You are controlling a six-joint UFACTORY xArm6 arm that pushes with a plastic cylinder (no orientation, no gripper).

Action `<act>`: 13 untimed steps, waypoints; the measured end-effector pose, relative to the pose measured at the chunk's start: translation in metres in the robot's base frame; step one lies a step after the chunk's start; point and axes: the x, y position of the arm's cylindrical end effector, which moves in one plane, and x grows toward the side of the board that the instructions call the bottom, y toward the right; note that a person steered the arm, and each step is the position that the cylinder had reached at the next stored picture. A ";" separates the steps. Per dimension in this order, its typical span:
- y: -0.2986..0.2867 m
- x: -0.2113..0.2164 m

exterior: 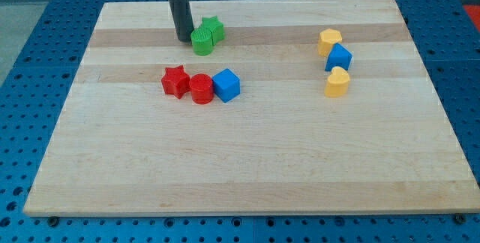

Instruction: Move the green star above the yellow hexagon

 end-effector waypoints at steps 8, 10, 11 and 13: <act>0.129 -0.015; 0.170 -0.015; 0.186 -0.015; 0.238 -0.027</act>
